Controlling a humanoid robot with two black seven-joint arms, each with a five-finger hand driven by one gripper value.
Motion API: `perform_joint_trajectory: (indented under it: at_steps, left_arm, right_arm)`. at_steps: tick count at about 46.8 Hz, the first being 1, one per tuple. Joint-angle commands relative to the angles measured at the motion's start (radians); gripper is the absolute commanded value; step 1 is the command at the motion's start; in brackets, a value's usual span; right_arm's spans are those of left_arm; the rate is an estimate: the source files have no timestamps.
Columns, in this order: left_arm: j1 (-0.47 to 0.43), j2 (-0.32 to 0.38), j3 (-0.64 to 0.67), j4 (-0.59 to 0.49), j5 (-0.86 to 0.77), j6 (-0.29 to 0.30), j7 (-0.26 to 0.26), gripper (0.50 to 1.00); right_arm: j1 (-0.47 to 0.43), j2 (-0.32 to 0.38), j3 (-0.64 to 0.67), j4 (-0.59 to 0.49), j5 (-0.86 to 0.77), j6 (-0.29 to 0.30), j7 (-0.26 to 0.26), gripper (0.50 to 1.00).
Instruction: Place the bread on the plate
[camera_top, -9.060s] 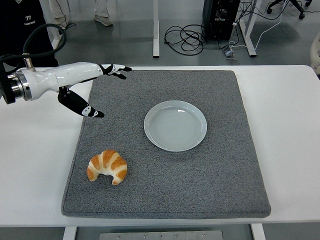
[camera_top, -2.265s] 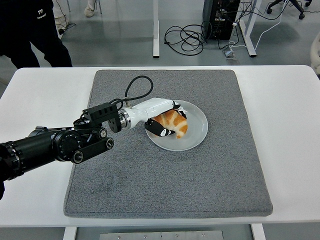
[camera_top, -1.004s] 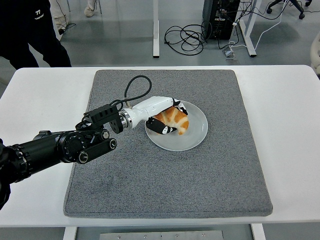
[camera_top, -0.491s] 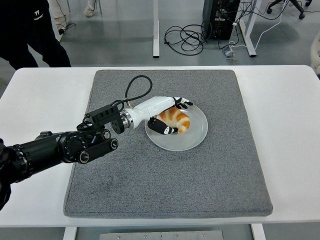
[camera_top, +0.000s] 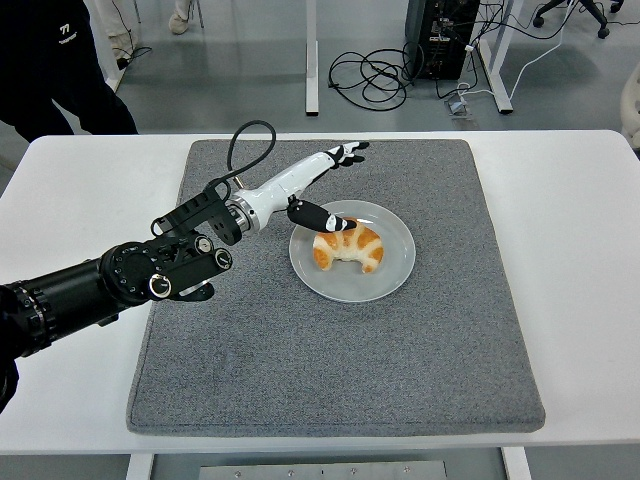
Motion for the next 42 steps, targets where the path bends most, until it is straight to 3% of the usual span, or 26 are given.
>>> perform_joint_trajectory:
  at_steps: [1, 16, 33, 42]
  left_arm:
    - [0.000, 0.007, -0.022, 0.000, -0.039, -0.002, 0.002, 0.939]
    - [0.011, 0.068, -0.141, 0.000, -0.260, -0.006, 0.002, 0.971]
    - [0.035, 0.163, -0.235, 0.002, -0.378, -0.008, 0.002, 0.974]
    - [0.052, 0.175, -0.238, 0.002, -0.390, -0.014, 0.007, 0.972]
  right_arm:
    - [0.000, 0.000, 0.000, 0.002, 0.000, 0.000, 0.000, 1.000]
    - [0.000, 0.000, 0.000, 0.003, 0.000, 0.000, 0.000, 1.000]
    - [0.001, 0.000, 0.002, 0.006, 0.000, 0.002, 0.000, 1.000]
    - [0.001, 0.000, 0.005, 0.008, 0.000, 0.002, 0.000, 1.000]
